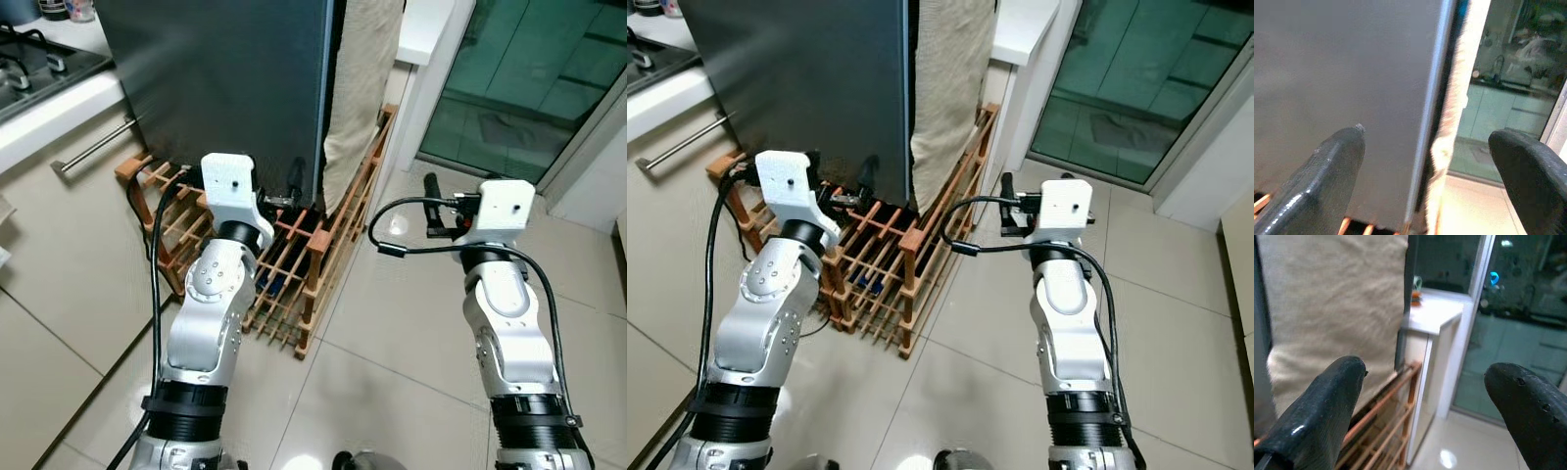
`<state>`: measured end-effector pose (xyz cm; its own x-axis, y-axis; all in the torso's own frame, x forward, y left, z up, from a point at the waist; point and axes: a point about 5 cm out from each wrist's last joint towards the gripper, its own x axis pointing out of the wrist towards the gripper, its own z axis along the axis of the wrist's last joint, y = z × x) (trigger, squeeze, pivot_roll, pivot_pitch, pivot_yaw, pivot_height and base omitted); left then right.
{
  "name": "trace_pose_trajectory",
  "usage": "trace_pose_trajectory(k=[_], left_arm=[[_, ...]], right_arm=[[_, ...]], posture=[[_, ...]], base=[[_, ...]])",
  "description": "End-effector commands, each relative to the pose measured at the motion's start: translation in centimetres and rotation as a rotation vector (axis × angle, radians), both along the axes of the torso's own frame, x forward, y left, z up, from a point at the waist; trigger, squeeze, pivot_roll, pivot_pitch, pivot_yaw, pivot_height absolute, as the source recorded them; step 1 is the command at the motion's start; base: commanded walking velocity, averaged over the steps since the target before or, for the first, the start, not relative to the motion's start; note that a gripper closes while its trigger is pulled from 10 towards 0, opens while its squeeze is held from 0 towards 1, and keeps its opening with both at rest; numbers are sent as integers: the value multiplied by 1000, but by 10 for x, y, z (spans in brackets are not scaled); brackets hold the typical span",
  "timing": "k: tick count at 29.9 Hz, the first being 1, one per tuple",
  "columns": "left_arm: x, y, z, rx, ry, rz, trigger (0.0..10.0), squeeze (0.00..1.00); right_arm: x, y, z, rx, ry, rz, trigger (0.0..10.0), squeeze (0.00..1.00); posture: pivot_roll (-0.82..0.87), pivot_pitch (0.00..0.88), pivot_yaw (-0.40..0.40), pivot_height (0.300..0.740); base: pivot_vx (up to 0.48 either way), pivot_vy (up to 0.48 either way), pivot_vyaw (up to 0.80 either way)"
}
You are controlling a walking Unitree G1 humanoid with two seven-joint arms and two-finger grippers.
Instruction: Restocking fridge
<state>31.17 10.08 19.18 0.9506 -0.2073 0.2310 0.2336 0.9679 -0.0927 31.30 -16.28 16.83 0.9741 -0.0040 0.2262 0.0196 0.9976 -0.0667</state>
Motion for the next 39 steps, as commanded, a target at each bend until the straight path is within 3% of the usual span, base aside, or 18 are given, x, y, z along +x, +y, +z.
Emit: trace_pose_trajectory(k=[1,8,18,23,29,39], left_arm=[[-1,-9,16,-10,-62,-48,10000,0],[-1,-8,18,-28,-63,-48,10000,0],[13,2,12,-41,21,55,10000,0],[13,2,11,-41,25,61,10000,0],[12,0,15,-29,-2,44,10000,0],[7,-4,20,-43,-41,-6,10000,0]], right_arm=[[-1,-9,11,-1,-38,-35,10000,0],[-4,-12,15,5,-56,-45,10000,0],[-2,-8,14,0,-42,-26,10000,0],[-2,-8,11,-4,-29,-27,10000,0],[-3,-9,9,-15,-19,-32,10000,0],[-5,-8,9,-5,-20,-32,10000,0]], posture=[[-73,33,-24,740],[-74,33,-24,740],[-75,34,-25,740],[-75,38,-24,740],[-75,41,-22,740],[-73,45,-19,740]], base=[[311,-360,0],[332,-343,0],[446,-52,0],[0,0,0],[0,0,730],[61,0,0]])
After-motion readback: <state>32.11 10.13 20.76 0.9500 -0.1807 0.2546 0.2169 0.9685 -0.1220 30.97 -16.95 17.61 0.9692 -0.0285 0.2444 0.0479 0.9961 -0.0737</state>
